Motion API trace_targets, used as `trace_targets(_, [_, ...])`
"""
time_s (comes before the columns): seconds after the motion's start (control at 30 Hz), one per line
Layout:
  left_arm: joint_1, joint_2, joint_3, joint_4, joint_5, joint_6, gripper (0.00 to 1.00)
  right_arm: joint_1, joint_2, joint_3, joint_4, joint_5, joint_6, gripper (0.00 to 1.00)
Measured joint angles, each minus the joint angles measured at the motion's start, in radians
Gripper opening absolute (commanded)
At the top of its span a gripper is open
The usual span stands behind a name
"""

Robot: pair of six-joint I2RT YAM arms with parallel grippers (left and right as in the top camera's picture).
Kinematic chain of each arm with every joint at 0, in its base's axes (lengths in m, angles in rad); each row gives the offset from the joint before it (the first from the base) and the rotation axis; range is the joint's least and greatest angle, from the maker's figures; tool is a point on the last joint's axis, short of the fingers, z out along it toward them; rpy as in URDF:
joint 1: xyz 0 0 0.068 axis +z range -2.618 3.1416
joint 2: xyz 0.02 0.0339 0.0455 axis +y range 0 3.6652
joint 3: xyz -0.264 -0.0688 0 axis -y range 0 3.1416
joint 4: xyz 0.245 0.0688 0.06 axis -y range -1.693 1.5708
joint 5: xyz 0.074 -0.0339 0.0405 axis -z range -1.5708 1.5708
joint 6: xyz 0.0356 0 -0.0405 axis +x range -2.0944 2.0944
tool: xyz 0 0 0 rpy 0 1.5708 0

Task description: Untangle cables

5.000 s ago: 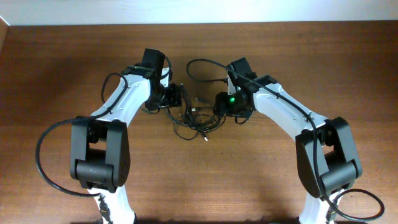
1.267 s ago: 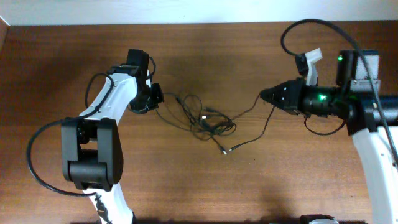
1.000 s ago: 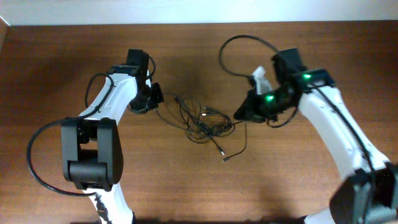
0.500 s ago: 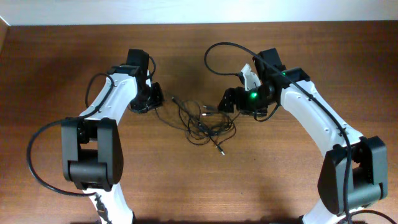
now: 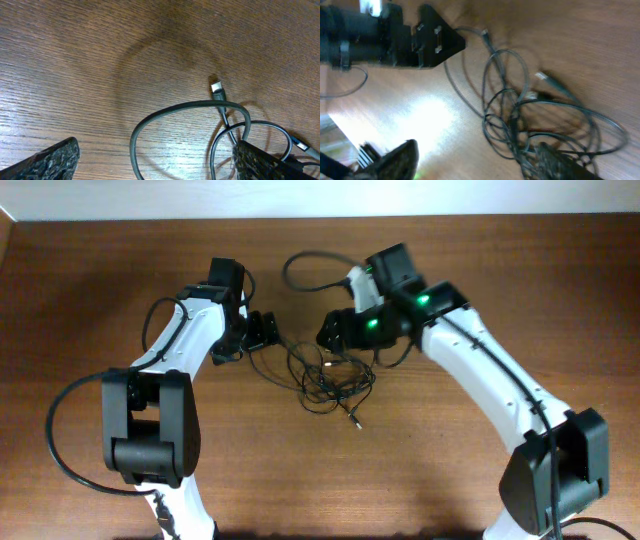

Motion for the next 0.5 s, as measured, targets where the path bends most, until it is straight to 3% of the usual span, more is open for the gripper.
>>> trace_targets(0.1, [0.0,0.0,0.0,0.0,0.0,0.0,0.99,0.101,0.0,0.0,0.018,0.073,0.007,0.33])
trace_targets(0.13, [0.0,0.0,0.0,0.0,0.0,0.0,1.0,0.145,0.002,0.0,0.021,0.112,0.023,0.32])
trace_targets(0.5, [0.001,0.0,0.0,0.0,0.0,0.0,0.99,0.232,0.288,-0.001,0.122,0.216,0.199,0.36])
